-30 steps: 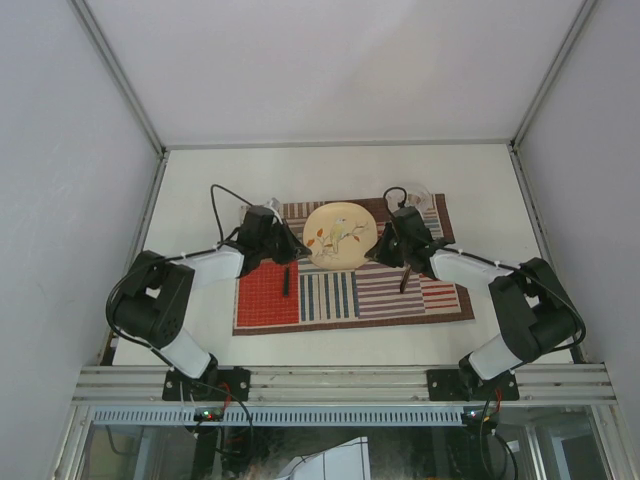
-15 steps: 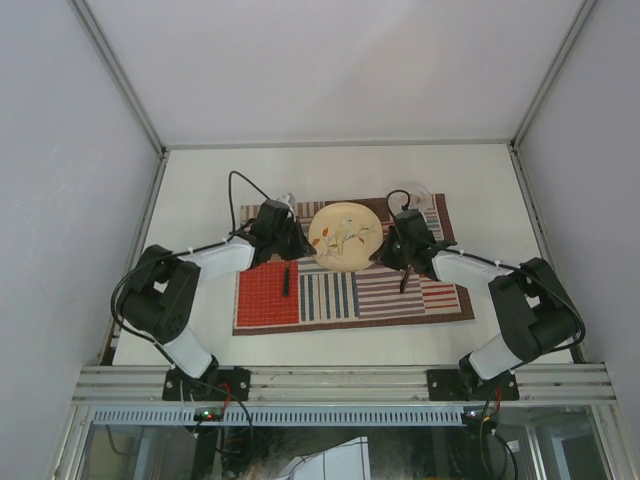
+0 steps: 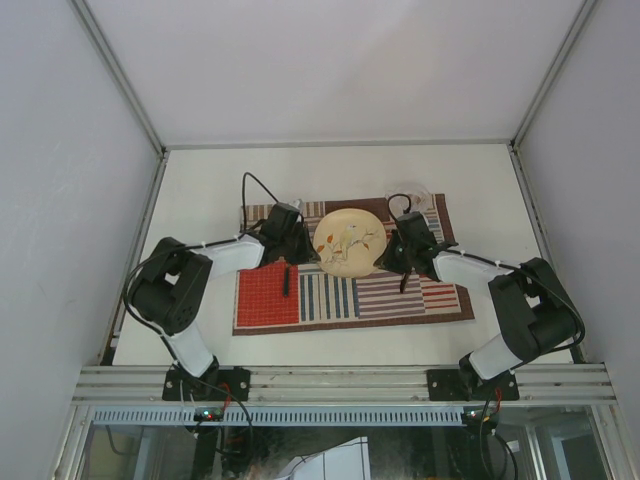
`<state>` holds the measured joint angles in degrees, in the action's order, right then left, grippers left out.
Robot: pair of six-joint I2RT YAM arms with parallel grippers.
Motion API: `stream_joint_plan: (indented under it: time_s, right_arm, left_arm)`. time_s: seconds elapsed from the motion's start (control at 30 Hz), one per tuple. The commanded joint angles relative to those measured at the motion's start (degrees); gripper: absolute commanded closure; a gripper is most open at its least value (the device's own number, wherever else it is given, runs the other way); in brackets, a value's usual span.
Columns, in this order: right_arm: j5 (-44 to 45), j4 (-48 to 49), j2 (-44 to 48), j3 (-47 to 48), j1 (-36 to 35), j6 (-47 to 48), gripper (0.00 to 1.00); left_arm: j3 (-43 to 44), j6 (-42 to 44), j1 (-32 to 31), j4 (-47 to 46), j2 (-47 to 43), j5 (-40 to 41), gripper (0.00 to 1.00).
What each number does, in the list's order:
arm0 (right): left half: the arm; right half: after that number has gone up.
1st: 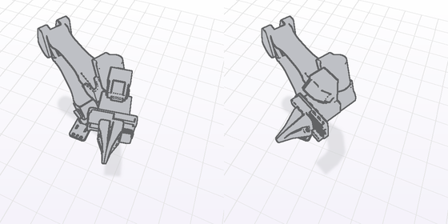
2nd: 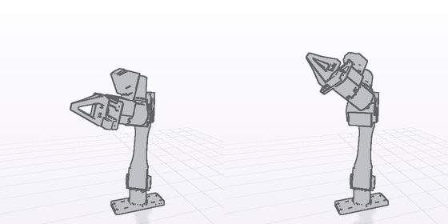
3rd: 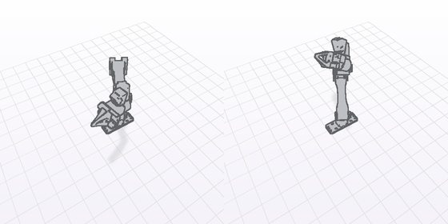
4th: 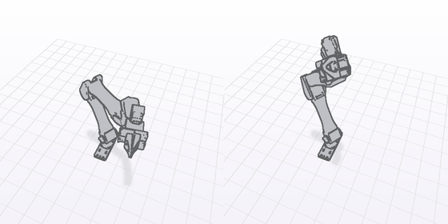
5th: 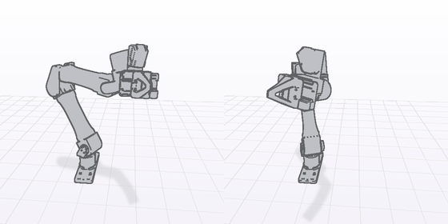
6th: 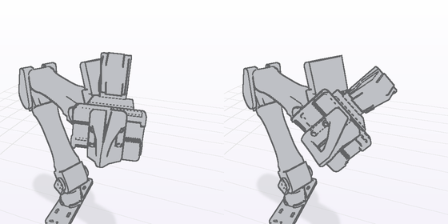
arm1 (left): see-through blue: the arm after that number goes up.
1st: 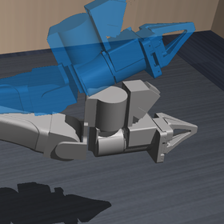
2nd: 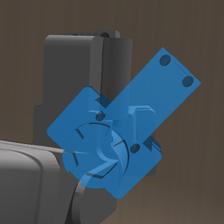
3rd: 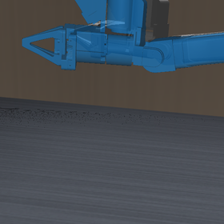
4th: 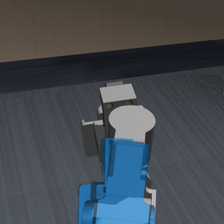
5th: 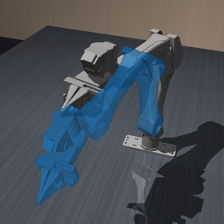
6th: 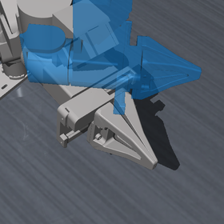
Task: Set the dinner table for one person
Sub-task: Place the plate on the napkin.
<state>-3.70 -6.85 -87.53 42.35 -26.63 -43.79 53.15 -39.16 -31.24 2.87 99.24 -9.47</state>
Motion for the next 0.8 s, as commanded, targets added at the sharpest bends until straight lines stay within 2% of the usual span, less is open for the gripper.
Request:
stream_joint_plan:
  time_s: [0.0,0.77]
  right_arm:
    - [-1.44,3.42,1.57,0.68,-0.18,4.45,1.0]
    - [-3.7,4.04,-2.45,2.54,-0.2,4.39,1.0]
  left_arm:
    - [4.03,6.47,-1.88,-1.19,-0.56,0.47,1.0]
    - [3.92,7.12,-2.07,0.16,-2.66,3.71,1.0]
